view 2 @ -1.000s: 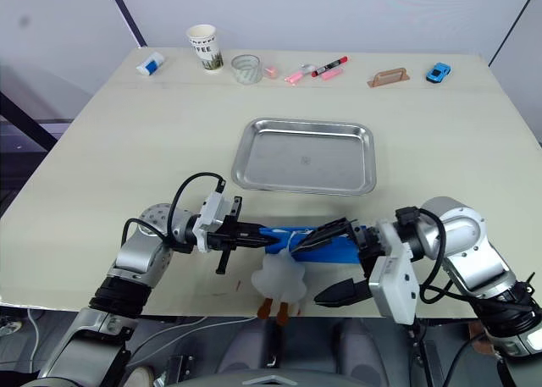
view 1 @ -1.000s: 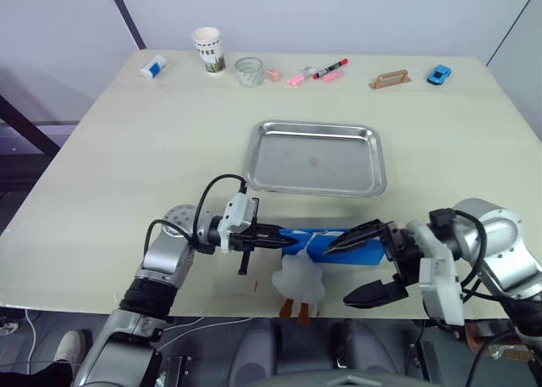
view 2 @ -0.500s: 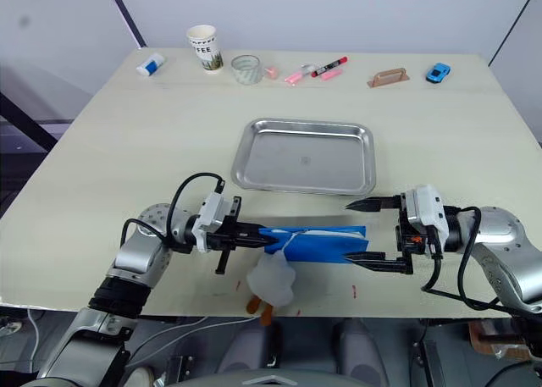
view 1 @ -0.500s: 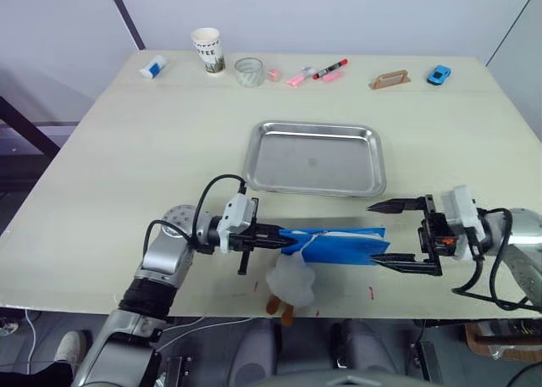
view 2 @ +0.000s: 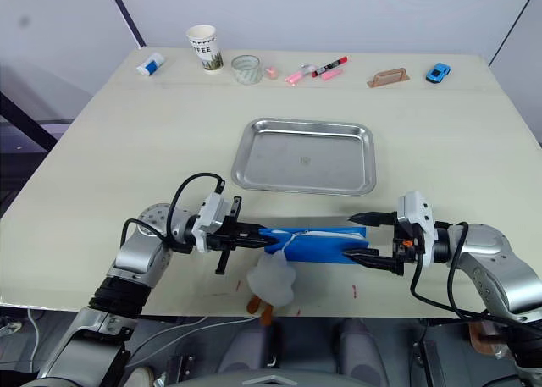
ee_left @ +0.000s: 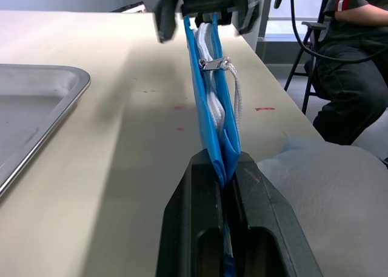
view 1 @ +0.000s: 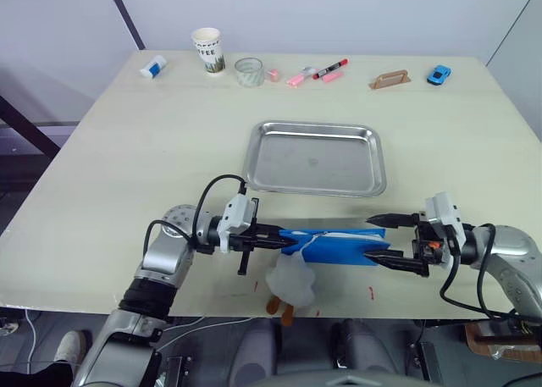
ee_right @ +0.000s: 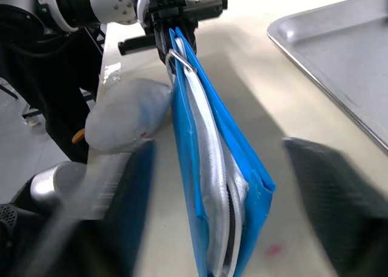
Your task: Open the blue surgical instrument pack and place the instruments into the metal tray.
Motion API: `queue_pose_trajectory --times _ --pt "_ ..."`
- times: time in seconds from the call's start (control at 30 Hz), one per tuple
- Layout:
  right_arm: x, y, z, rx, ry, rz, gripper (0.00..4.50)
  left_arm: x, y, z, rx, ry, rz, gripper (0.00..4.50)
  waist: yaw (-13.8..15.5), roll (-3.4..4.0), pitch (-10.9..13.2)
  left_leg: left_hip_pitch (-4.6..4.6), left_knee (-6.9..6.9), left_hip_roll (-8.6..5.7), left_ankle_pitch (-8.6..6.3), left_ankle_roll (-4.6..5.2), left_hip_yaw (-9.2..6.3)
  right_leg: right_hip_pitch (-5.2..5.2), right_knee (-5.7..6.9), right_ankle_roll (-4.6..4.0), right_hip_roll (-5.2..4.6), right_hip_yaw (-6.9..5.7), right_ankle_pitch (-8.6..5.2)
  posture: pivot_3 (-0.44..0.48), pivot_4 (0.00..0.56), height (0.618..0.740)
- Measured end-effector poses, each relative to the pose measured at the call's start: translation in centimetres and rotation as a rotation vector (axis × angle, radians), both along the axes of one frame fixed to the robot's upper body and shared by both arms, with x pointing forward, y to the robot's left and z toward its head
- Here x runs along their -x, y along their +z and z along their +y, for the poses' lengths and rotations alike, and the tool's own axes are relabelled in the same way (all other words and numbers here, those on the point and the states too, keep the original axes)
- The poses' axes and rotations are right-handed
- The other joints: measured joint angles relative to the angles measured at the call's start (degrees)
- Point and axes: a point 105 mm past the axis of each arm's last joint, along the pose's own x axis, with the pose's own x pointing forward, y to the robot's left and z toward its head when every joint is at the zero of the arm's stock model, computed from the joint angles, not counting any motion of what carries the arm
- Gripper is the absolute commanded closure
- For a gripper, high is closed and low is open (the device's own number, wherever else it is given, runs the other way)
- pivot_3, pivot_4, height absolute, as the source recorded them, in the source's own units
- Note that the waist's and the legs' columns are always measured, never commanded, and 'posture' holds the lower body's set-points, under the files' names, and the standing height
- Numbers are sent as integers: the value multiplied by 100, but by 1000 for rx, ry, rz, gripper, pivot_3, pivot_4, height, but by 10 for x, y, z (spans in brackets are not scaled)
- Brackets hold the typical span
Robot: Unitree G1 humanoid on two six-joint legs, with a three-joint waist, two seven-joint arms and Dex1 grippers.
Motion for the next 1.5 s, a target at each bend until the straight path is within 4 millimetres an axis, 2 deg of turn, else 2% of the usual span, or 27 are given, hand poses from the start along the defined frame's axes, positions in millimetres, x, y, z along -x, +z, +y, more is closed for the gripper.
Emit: queue_pose_trajectory --times 0.13,0.37,0.47,0.53,0.57,0.7,0.83,0.97,1.03,1.17,1.37,1.5 --pt "2 -6 1 13 18 9 4461 -1 0 0 -2 1 -2 4500 0 0 0 0 0 0 0 0 0 0 0 0 0 0 0 0 150 737" --pt "1 -9 0 14 28 -14 4461 -1 0 -1 -1 2 0 4500 -1 0 -1 2 0 0 0 0 0 1 1 0 0 0 0 0 150 737" --pt "1 -9 0 13 27 -14 4500 -2 0 0 0 19 26 3524 -1 0 -1 2 0 0 0 0 -1 1 1 0 0 0 0 0 150 737" --pt "1 -9 0 10 25 -13 4500 -2 -3 5 -20 36 49 2561 -3 0 0 1 0 0 0 0 -1 1 0 0 0 -1 0 0 150 737" --pt "2 -9 -1 10 22 -12 4500 -2 -3 9 -31 47 59 1909 -2 0 0 1 0 0 0 0 -1 1 0 0 0 -1 0 0 150 737" --pt "3 -10 -1 5 19 -8 4500 2 4 27 -27 85 92 64 -3 -1 1 0 0 2 0 0 -2 1 0 0 0 -1 0 0 150 737" --pt "4 -10 -3 1 10 -7 4500 13 21 45 -9 98 128 64 14 -2 1 0 0 1 0 0 0 3 -3 1 -2 -1 -1 0 150 737" --pt "3 -10 -2 -5 8 -7 4500 31 24 45 -15 46 198 64 8 -2 1 0 0 2 0 0 -2 3 -2 1 -1 -2 -1 0 150 737" --pt "3 -11 -2 -7 4 -7 4500 41 23 42 -41 12 211 64 6 -2 1 1 0 2 0 0 -1 3 -3 1 -1 -1 -1 0 150 737" --pt "1 -11 -3 -7 -6 -10 4500 57 21 19 -49 -83 195 64 11 -3 1 2 0 1 0 0 0 5 -4 1 -1 -1 -1 0 150 737" --pt "1 -11 -3 -10 -8 -10 4500 60 6 6 -97 -97 173 64 6 -3 1 2 0 1 0 0 0 5 -4 1 1 2 -1 0 150 737" --pt "1 -11 -2 -12 -12 -12 4500 53 -7 2 -152 -85 136 64 12 -1 0 4 0 1 0 0 0 6 -4 0 1 0 -1 0 150 737"
